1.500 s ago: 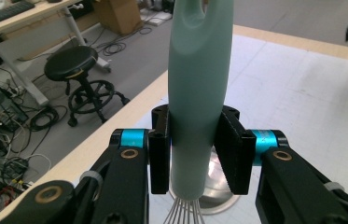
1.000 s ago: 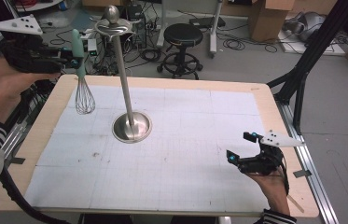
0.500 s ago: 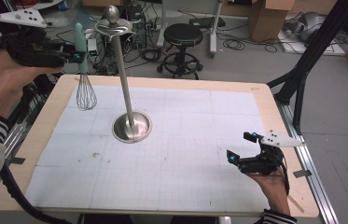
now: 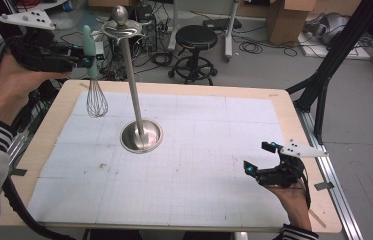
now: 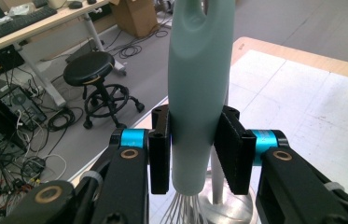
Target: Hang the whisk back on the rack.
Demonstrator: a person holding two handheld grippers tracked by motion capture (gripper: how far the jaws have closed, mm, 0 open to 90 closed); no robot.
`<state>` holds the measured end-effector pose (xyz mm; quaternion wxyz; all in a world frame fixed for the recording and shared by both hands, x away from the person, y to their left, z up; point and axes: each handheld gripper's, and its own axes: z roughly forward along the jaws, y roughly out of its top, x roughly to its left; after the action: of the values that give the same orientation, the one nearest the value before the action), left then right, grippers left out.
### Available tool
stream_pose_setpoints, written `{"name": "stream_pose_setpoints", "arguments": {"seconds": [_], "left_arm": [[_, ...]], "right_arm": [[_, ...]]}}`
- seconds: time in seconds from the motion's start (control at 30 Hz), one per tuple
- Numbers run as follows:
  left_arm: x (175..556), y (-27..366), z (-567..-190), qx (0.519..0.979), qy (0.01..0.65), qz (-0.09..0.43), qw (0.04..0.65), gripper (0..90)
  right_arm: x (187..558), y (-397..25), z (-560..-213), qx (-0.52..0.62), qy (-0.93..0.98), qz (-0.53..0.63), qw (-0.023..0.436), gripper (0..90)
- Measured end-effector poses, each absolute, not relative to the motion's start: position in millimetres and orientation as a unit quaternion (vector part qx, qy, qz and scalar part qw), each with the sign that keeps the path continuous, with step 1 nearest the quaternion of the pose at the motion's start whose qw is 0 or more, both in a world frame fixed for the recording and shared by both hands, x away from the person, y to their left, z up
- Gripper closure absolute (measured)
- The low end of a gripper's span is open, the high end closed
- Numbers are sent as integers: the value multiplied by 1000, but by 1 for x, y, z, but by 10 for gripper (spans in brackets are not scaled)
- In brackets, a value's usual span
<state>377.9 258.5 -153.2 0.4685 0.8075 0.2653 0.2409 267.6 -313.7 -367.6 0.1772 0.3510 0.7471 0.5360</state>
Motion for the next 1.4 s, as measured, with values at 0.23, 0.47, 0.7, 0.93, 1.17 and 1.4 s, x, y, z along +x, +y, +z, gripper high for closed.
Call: {"name": "stream_pose_setpoints", "arguments": {"seconds": [0.23, 0.47, 0.7, 0.93, 1.17, 1.4], "left_arm": [[377, 258, -153, 807, 268, 244, 466, 678], [380, 252, -153, 807, 274, 248, 461, 678], [385, 249, -153, 806, 277, 249, 461, 677], [390, 245, -156, 803, 284, 252, 459, 676], [392, 247, -162, 796, 290, 248, 470, 671], [389, 253, -166, 789, 287, 246, 484, 606]], "right_arm": [[267, -313, -367, 349, 749, 536, 177, 3], [267, -313, -367, 350, 747, 537, 177, 3], [268, -315, -367, 350, 746, 538, 178, 3], [268, -315, -368, 352, 747, 537, 175, 3], [268, -315, -368, 351, 747, 536, 176, 3], [269, -314, -370, 350, 751, 532, 174, 3]]}}
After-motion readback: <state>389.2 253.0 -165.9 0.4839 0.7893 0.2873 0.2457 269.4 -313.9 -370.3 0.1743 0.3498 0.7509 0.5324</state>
